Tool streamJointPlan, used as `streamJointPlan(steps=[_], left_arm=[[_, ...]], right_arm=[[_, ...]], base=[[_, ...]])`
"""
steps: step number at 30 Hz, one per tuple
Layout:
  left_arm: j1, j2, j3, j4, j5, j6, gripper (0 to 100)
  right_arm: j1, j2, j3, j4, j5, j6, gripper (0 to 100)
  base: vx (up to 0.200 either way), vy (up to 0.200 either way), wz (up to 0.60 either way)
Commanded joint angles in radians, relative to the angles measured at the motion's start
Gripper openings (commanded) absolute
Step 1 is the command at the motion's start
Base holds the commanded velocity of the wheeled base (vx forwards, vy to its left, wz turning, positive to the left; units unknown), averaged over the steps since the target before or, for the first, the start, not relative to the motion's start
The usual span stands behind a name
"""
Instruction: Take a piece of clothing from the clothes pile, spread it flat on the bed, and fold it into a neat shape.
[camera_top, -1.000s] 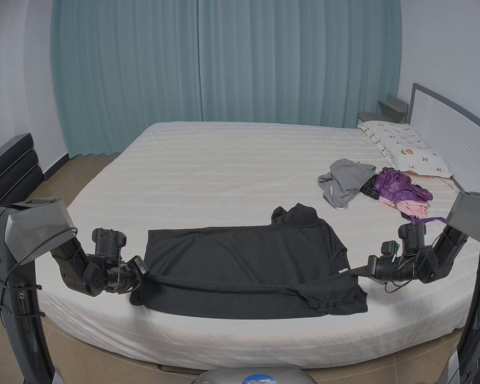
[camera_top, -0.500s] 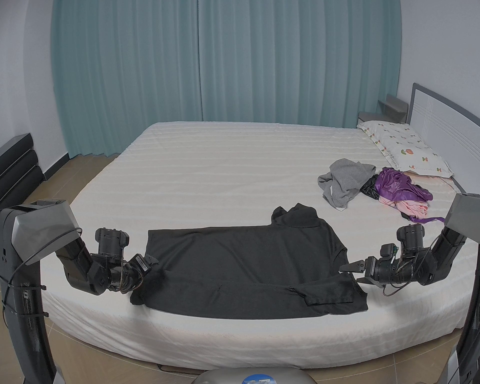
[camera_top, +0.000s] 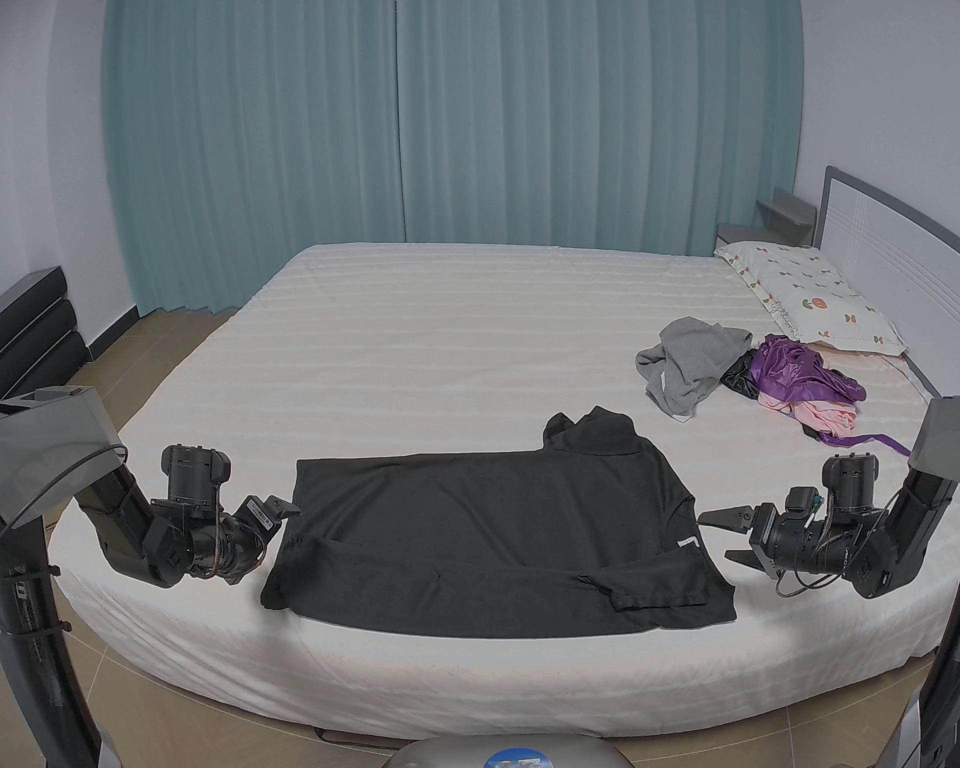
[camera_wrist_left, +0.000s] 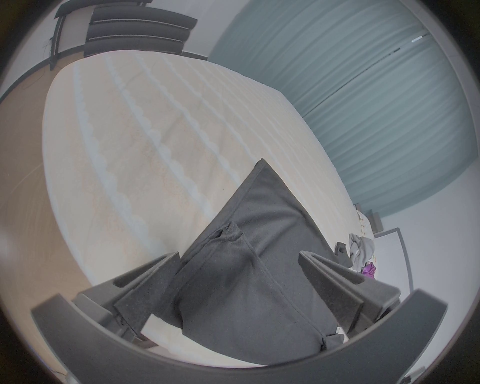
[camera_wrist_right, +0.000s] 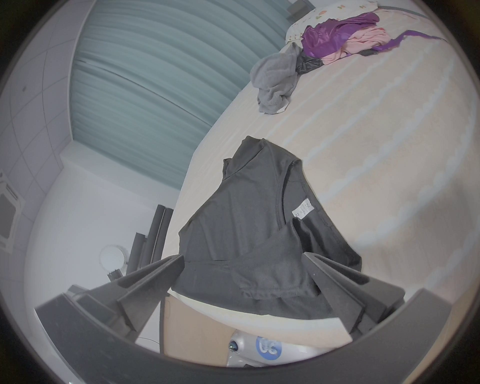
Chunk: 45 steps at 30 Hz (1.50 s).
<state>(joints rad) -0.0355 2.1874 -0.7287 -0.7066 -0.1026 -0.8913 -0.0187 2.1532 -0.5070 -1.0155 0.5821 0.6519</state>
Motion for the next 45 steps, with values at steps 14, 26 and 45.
streamJointPlan(steps=[14, 26, 45], left_arm=[[-0.004, -0.051, 0.038, -0.031, -0.009, -0.094, 100], [0.002, -0.046, 0.025, -0.03, -0.039, -0.092, 100], [0.057, -0.038, 0.028, -0.024, -0.108, -0.052, 100]], right_arm=[[-0.004, 0.034, 0.041, -0.035, 0.008, 0.057, 100], [0.003, 0.047, 0.048, -0.034, 0.008, 0.046, 100], [0.114, 0.186, 0.061, -0.159, -0.044, -0.17, 100]], base=[[0.0, -0.1, 0.0], [0.15, 0.0, 0.0], [0.0, 0.0, 0.0]])
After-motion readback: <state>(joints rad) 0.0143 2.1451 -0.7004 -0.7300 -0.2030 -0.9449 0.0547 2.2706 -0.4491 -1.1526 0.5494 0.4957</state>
